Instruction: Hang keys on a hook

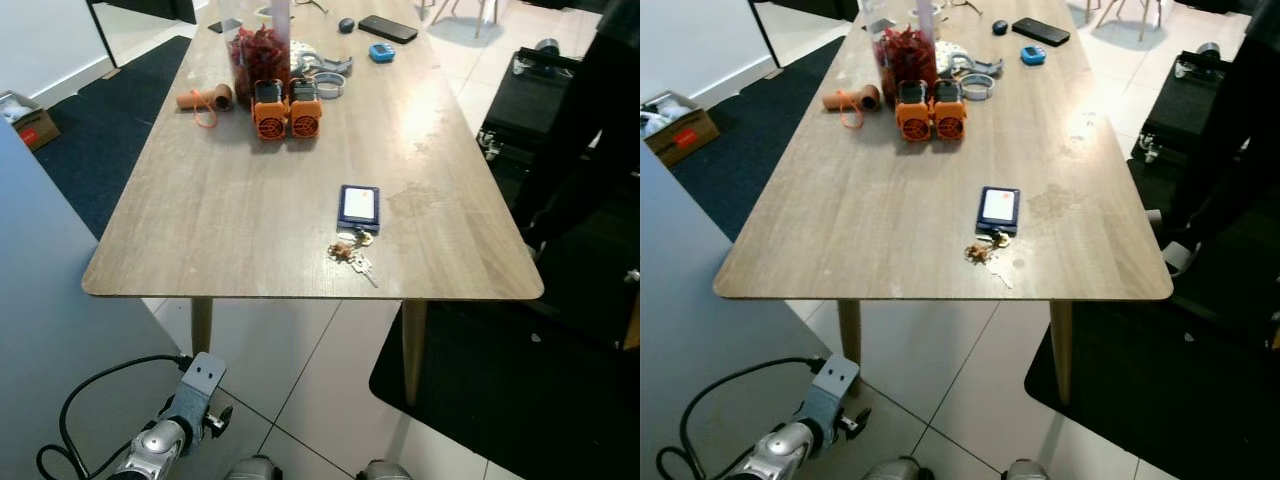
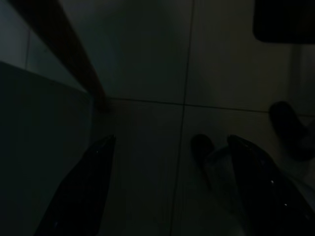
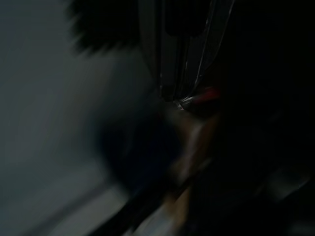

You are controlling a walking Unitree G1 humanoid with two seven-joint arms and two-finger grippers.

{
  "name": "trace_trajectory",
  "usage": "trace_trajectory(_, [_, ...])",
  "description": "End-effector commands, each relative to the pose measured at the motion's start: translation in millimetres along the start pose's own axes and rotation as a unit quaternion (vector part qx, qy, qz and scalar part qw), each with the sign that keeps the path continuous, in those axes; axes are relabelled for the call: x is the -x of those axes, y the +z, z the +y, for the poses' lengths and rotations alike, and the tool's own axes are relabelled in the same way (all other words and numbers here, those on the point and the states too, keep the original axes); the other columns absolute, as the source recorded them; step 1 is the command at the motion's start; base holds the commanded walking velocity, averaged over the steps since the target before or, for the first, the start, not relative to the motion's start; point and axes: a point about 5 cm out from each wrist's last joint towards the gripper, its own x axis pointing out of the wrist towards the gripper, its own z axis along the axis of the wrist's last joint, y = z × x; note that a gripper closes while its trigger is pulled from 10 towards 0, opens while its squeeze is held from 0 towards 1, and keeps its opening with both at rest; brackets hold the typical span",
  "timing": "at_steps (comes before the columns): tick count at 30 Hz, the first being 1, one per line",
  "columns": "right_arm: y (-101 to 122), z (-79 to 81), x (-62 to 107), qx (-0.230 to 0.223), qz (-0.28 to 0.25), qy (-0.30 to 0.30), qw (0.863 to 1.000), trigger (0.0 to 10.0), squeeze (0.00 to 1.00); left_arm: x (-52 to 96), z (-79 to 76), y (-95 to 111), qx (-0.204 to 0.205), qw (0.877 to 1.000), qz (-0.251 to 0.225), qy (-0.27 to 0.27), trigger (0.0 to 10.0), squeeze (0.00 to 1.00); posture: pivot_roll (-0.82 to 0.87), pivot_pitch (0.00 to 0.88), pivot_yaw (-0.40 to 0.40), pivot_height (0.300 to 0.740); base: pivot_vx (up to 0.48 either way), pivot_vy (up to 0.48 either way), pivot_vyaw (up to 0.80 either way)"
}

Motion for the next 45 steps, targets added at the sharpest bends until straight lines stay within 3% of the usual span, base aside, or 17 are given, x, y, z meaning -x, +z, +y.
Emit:
trace_trajectory(1, [-12.6, 15.0, 5.7, -0.011, 0.013, 0.028, 0.999, 10.0, 0.00, 4.8, 5.5, -9.7, -0.011, 1.000, 0.016, 0.005, 10.0, 0.00, 0.06, 0.071, 0.003, 0.740, 0.000, 0.000, 0.00])
trace_trajectory(2, [-12.6, 15.0, 5.7, -0.011, 0.013, 0.028, 0.999, 10.0, 0.00, 4.8, 5.5, -9.7, -0.011, 1.000, 0.016, 0.005, 10.0, 0.00, 0.06, 0.071, 0.003, 0.740, 0.000, 0.000, 0.00])
trace_trajectory(4, [-32.5, 44.7, 18.0, -0.020, 0.046, 0.070, 0.996, 10.0, 0.00, 4.9, 4.8, -10.5, -0.014, 1.000, 0.018, 0.005, 10.0, 0.00, 0.06, 0.073, 0.003, 0.740, 0.000, 0.000, 0.00])
trace_trajectory(5, [-32.5, 44.7, 18.0, -0.020, 0.046, 0.070, 0.996, 10.0, 0.00, 4.9, 4.8, -10.5, -0.014, 1.000, 0.018, 0.005, 10.0, 0.00, 0.06, 0.073, 0.003, 0.740, 0.000, 0.000, 0.00])
trace_trajectory(8, [-60.7, 85.1, 40.8, -0.038, 0.109, 0.121, 0.986, 10.0, 0.00, 5.1, 4.9, -11.4, -0.014, 1.000, 0.019, 0.010, 10.0, 0.00, 0.06, 0.074, 0.000, 0.740, 0.000, 0.000, 0.00])
trace_trajectory(11, [-73.4, 106.6, 55.9, -0.069, 0.146, 0.146, 0.976, 10.0, 0.00, 5.1, 5.1, -12.0, -0.016, 1.000, 0.021, 0.013, 10.0, 0.00, 0.06, 0.074, 0.000, 0.740, 0.000, 0.000, 0.00])
trace_trajectory(13, [-73.4, 106.6, 55.9, -0.069, 0.146, 0.146, 0.976, 10.0, 0.00, 5.1, 5.1, -12.0, -0.016, 1.000, 0.021, 0.013, 10.0, 0.00, 0.06, 0.074, 0.000, 0.740, 0.000, 0.000, 0.00])
trace_trajectory(14, [-84.0, 124.8, 71.1, -0.084, 0.178, 0.170, 0.966, 10.0, 0.00, 5.1, 4.9, -12.7, -0.017, 0.999, 0.024, 0.016, 10.0, 0.00, 0.07, 0.074, -0.001, 0.740, 0.000, 0.000, 0.00])
trace_trajectory(17, [-98.4, 148.4, 94.6, -0.115, 0.235, 0.203, 0.944, 10.0, 0.00, 4.9, 4.3, -13.4, -0.018, 0.999, 0.027, 0.022, 10.0, 0.00, 0.07, 0.075, 0.000, 0.740, 0.000, 0.000, 0.00])
trace_trajectory(23, [-109.3, 160.7, 110.8, -0.159, 0.290, 0.210, 0.920, 10.0, 0.00, 4.3, 3.4, -13.8, -0.025, 0.999, 0.031, 0.030, 10.0, 0.00, 0.07, 0.075, 0.002, 0.740, 0.000, 0.000, 0.00])
trace_trajectory(24, [-112.2, 169.1, 119.5, -0.178, 0.315, 0.235, 0.902, 10.0, 0.00, 3.9, 3.5, -13.5, -0.029, 0.998, 0.033, 0.035, 10.0, 0.00, 0.06, 0.076, 0.005, 0.740, 0.000, 0.000, 0.00])
trace_trajectory(25, [-112.2, 169.1, 119.5, -0.178, 0.315, 0.235, 0.902, 10.0, 0.00, 3.9, 3.5, -13.5, -0.029, 0.998, 0.033, 0.035, 10.0, 0.00, 0.06, 0.076, 0.005, 0.740, 0.000, 0.000, 0.00])
trace_trajectory(26, [-114.5, 180.8, 132.1, -0.204, 0.345, 0.270, 0.876, 10.0, 0.00, 3.1, 3.6, -12.7, -0.033, 0.998, 0.036, 0.043, 10.0, 0.00, 0.06, 0.077, 0.005, 0.740, 0.000, 0.000, 0.00])
trace_trajectory(32, [-109.4, 195.9, 143.2, -0.263, 0.368, 0.291, 0.843, 10.0, 0.00, -0.2, 3.2, -6.5, -0.006, 0.998, 0.030, 0.062, 10.0, 0.00, 0.06, 0.074, 0.008, 0.740, 0.000, 0.000, 0.00])
trace_trajectory(37, [-104.3, 200.1, 143.5, -0.266, 0.348, 0.298, 0.848, 10.0, 0.00, -1.2, 4.7, -4.5, 0.062, 0.994, 0.022, 0.085, 10.0, 0.00, 0.05, 0.068, 0.010, 0.740, 0.000, 0.000, 0.00])
trace_trajectory(41, [-95.0, 198.7, 135.7, -0.316, 0.307, 0.284, 0.852, 10.0, 0.00, 0.6, 10.1, -4.9, 0.117, 0.987, 0.008, 0.106, 10.0, 0.00, 0.05, 0.059, 0.014, 0.740, 0.000, 0.000, 0.00])
trace_trajectory(45, [-90.9, 197.0, 131.4, -0.328, 0.290, 0.281, 0.854, 10.0, 0.00, 0.0, 11.5, -1.2, 0.123, 0.988, -0.001, 0.099, 10.0, 0.00, 0.05, 0.052, 0.017, 0.740, 0.000, 0.000, 0.00])
